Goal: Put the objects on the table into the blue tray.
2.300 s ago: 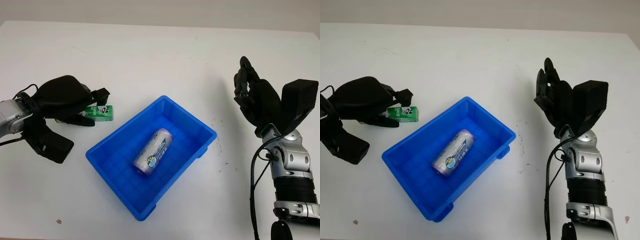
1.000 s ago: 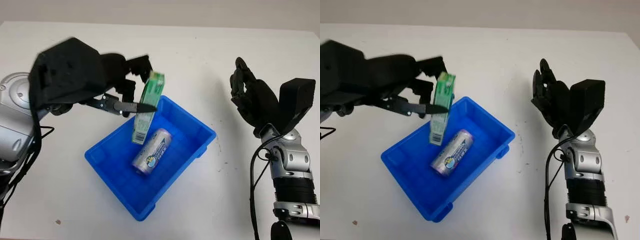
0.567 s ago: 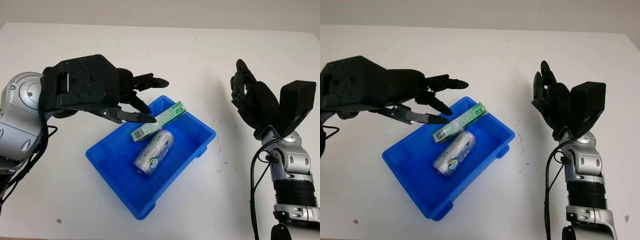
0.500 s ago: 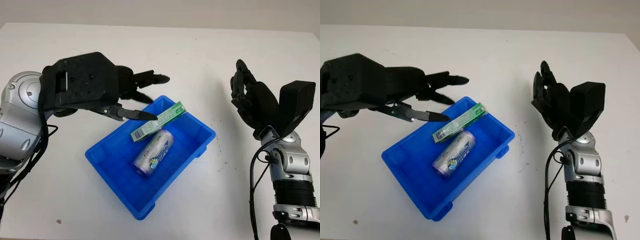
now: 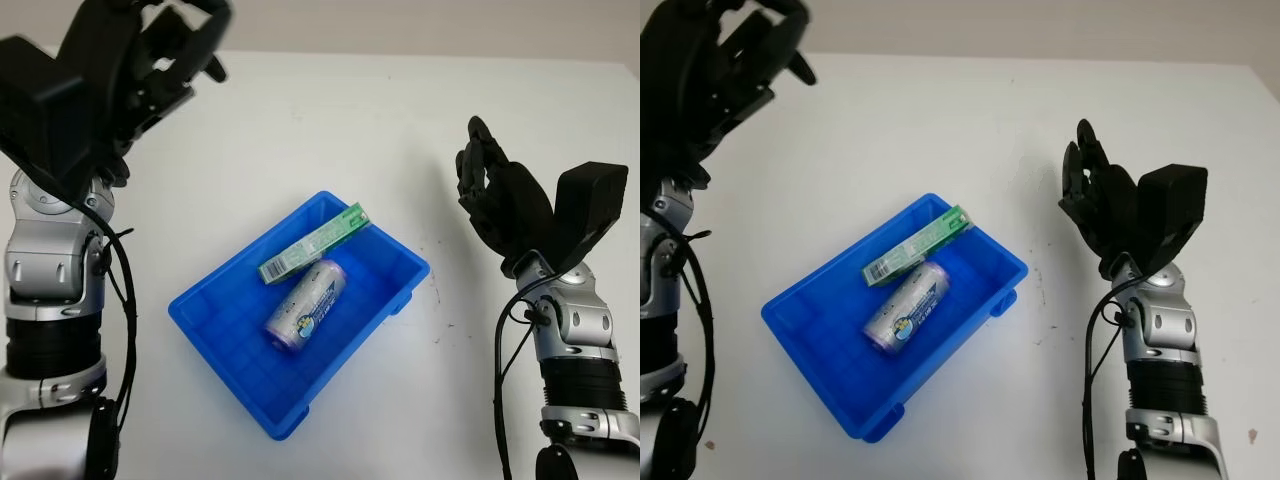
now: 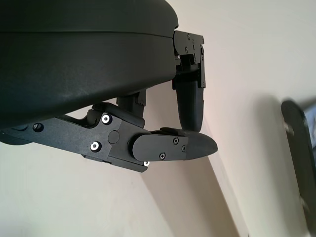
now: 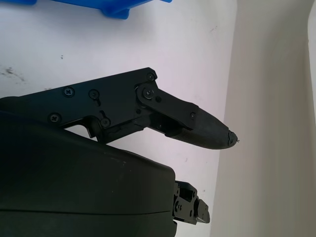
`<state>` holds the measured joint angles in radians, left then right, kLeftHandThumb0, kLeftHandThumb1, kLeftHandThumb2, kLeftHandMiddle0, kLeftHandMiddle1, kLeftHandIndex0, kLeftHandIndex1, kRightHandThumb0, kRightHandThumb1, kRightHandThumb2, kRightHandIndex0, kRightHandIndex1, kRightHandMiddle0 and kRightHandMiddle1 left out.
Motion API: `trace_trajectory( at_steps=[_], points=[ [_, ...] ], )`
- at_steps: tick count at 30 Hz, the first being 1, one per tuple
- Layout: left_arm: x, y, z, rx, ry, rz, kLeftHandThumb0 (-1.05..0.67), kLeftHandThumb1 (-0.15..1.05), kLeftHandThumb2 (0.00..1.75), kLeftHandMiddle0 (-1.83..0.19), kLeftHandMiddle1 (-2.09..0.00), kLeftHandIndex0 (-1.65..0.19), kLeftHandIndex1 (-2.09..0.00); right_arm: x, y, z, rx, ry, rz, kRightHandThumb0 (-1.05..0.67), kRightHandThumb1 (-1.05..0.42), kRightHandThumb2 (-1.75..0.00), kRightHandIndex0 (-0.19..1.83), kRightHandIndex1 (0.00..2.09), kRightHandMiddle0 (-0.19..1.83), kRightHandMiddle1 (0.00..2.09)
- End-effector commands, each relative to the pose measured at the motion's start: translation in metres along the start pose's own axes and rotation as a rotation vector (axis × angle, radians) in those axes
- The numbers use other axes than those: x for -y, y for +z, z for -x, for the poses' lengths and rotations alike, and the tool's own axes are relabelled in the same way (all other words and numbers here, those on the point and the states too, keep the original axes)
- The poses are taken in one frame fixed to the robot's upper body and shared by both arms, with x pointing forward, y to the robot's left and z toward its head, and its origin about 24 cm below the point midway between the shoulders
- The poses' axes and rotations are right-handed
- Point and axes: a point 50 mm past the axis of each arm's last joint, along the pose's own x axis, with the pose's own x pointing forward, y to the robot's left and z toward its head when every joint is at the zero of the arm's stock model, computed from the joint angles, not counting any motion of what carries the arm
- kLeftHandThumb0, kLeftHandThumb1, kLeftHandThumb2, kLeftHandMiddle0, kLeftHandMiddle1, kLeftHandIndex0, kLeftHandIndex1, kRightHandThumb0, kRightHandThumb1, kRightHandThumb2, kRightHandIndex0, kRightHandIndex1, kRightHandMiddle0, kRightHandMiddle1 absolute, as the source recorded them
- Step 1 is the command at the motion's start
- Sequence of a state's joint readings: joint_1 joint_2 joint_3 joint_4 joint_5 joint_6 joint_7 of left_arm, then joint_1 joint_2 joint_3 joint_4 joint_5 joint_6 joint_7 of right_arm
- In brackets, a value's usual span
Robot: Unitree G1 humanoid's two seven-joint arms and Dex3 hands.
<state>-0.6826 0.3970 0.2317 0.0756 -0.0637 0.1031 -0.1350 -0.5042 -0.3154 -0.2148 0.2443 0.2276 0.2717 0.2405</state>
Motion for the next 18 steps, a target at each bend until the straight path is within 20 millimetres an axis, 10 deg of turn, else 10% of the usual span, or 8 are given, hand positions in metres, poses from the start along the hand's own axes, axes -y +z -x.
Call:
trace_trajectory(
  at_steps=[1, 5, 10, 18],
  points=[
    [-0.006, -0.016, 0.003, -0.031, 0.038, 0.008, -0.61, 1.05, 0.40, -0.24, -0.90, -0.04, -1.16, -0.002, 0.006, -0.003, 0.038, -0.006, -0.013, -0.63, -1.05, -0.80, -0.19, 0.00, -0.19, 0.00],
    [-0.011, -0.048, 0.010, -0.147, 0.026, 0.003, -0.58, 1.05, 0.50, -0.26, -0.12, -0.04, -0.49, -0.003, 0.008, -0.003, 0.059, -0.011, -0.002, -0.64, -1.05, -0.79, -0.19, 0.00, -0.19, 0.00],
    [-0.013, -0.078, 0.028, -0.301, -0.083, 0.038, -0.69, 1.05, 0.57, 0.12, -0.02, 0.16, -0.11, -0.004, 0.009, -0.003, 0.068, -0.020, -0.002, -0.66, -1.05, -0.80, -0.19, 0.00, -0.19, 0.00],
    [-0.012, -0.106, 0.054, -0.414, -0.151, 0.038, -0.79, 1.05, 0.65, 0.19, 0.00, 0.19, 0.00, -0.005, 0.009, -0.004, 0.067, -0.012, -0.009, -0.66, -1.05, -0.79, -0.19, 0.00, -0.19, 0.00]
  ],
)
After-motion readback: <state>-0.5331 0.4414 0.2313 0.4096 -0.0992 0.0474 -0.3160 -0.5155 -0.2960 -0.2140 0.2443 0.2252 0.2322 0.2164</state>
